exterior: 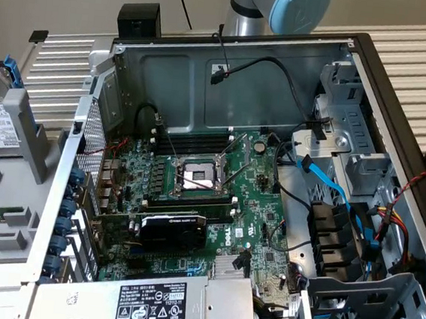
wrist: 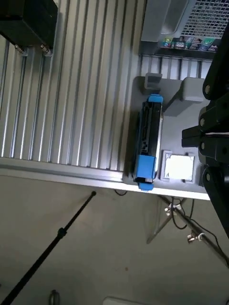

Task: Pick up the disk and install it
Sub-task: 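Pick up the disk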

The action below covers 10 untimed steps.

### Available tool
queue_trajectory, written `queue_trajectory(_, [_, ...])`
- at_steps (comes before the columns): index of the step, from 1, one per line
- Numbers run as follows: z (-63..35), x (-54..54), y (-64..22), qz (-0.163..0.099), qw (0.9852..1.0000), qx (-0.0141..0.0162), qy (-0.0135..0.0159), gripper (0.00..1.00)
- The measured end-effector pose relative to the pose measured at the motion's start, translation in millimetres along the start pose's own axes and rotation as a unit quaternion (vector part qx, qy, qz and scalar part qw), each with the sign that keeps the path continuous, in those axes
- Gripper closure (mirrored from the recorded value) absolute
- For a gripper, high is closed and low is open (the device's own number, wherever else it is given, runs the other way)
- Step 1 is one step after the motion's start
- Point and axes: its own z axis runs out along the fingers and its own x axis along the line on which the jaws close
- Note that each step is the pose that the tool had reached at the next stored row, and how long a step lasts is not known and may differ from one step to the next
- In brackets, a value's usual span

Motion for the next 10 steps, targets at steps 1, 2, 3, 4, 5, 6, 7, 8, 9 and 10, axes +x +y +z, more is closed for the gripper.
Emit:
queue_trajectory(1, [0.0,0.0,0.0,-0.009,1.0000,-0.0002,0.0004,0.89])
queue_trajectory(2, [0.0,0.0,0.0,-0.018,0.9998,-0.0004,0.0008,0.89])
queue_trajectory(3, [0.1,0.0,0.0,-0.027,0.9996,-0.0006,0.0012,0.89])
queue_trajectory(4, [0.1,0.0,0.0,-0.036,0.9993,-0.0008,0.0016,0.89])
queue_trajectory(5, [0.1,0.0,0.0,-0.045,0.9990,-0.0009,0.0020,0.89])
queue_trajectory(6, [0.1,0.0,0.0,-0.054,0.9985,-0.0011,0.0024,0.89])
queue_trajectory(7, [0.1,0.0,0.0,-0.063,0.9980,-0.0013,0.0028,0.89])
queue_trajectory(8, [0.2,0.0,0.0,-0.072,0.9974,-0.0015,0.0032,0.89])
queue_trajectory(9, [0.2,0.0,0.0,-0.082,0.9967,-0.0017,0.0036,0.89])
queue_trajectory(10, [0.2,0.0,0.0,-0.091,0.9959,-0.0018,0.0040,0.89])
